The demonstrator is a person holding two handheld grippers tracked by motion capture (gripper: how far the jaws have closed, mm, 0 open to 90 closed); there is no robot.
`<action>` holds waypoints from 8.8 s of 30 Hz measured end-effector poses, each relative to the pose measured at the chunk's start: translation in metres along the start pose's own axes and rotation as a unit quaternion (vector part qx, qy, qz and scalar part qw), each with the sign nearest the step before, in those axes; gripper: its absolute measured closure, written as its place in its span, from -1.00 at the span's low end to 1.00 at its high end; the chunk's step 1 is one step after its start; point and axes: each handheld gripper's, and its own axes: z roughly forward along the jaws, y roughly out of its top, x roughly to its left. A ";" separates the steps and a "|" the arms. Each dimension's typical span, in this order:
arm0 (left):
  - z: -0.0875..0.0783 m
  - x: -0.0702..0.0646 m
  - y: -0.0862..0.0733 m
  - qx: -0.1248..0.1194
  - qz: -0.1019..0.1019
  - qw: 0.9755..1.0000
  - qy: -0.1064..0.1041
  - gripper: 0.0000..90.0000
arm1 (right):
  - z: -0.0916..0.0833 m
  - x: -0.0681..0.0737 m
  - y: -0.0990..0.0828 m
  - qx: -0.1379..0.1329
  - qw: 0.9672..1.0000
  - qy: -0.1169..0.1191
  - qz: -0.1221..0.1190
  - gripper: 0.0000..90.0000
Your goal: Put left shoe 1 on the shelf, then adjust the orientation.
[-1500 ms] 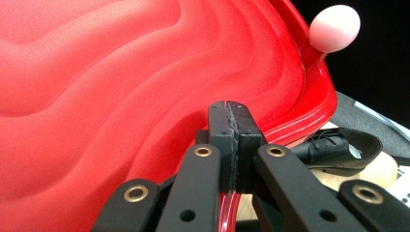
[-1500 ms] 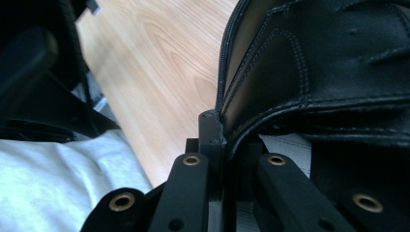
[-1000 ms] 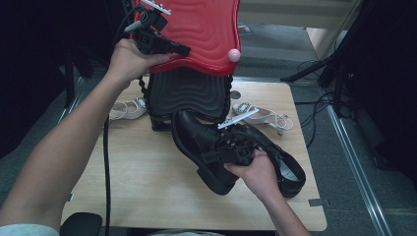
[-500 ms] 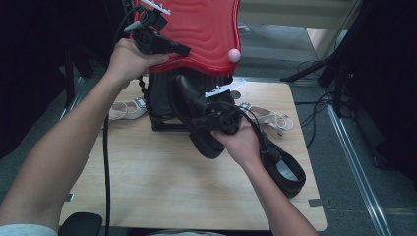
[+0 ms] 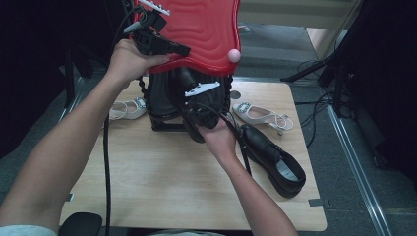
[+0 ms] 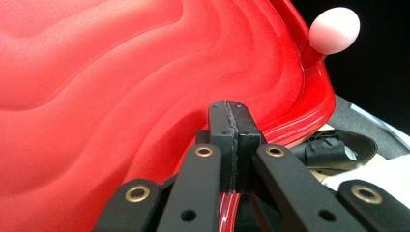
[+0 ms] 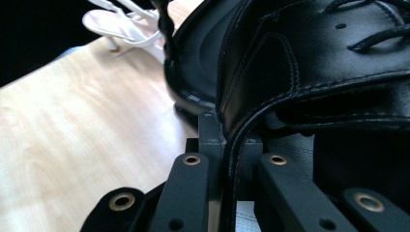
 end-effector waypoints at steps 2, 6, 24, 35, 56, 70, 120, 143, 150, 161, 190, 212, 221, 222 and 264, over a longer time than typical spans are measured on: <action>0.000 0.001 0.000 -0.001 0.001 1.000 -0.003 1.00 | 0.008 0.005 0.006 -0.005 1.000 -0.018 -0.004 0.94; 0.001 0.000 0.000 -0.002 -0.001 1.000 -0.003 1.00 | 0.015 0.007 0.013 -0.010 1.000 -0.024 0.004 0.93; 0.001 0.002 -0.001 -0.005 -0.008 1.000 -0.011 1.00 | 0.049 0.020 0.038 -0.030 0.997 -0.075 -0.001 0.85; 0.001 -0.001 -0.001 -0.007 0.002 1.000 0.005 1.00 | 0.055 0.023 0.042 -0.024 0.998 -0.035 0.042 0.37; 0.001 0.001 0.000 -0.002 -0.008 1.000 -0.001 1.00 | -0.016 0.026 0.010 -0.035 0.998 0.050 0.021 0.92; 0.001 0.001 0.001 0.000 -0.011 1.000 -0.001 1.00 | -0.006 0.006 -0.040 -0.001 0.996 0.083 0.037 1.00; 0.001 -0.001 -0.002 -0.009 -0.019 1.000 0.002 1.00 | 0.057 0.009 0.019 -0.002 0.994 0.078 0.075 1.00; -0.019 -0.020 0.001 -0.004 0.010 1.000 0.005 0.42 | 0.027 0.002 -0.019 -0.028 0.990 0.132 0.037 0.51; -0.027 -0.033 -0.021 -0.003 0.007 1.000 -0.015 0.12 | 0.000 -0.005 -0.041 -0.026 0.988 0.147 0.044 0.37; -0.031 -0.045 -0.063 -0.001 0.004 1.000 -0.019 -0.02 | -0.035 -0.012 -0.068 -0.017 0.987 0.156 0.041 0.27; 0.007 -0.057 -0.182 0.023 -0.038 0.998 -0.034 -0.04 | -0.083 -0.039 -0.143 0.003 0.988 0.135 0.068 0.18; 0.038 -0.070 -0.234 0.037 -0.052 0.996 -0.056 -0.02 | -0.103 -0.058 -0.176 0.005 0.988 0.117 0.101 0.27; 0.051 -0.072 -0.240 0.052 -0.044 0.996 -0.065 -0.01 | -0.120 -0.068 -0.194 0.019 0.990 0.080 0.114 0.28; 0.052 -0.073 -0.240 0.052 -0.045 0.995 -0.066 -0.01 | -0.122 -0.070 -0.196 0.018 0.990 0.081 0.118 0.28; 0.061 -0.063 -0.237 0.044 -0.052 0.995 -0.077 0.02 | -0.128 -0.105 -0.223 0.079 0.974 -0.033 0.211 0.49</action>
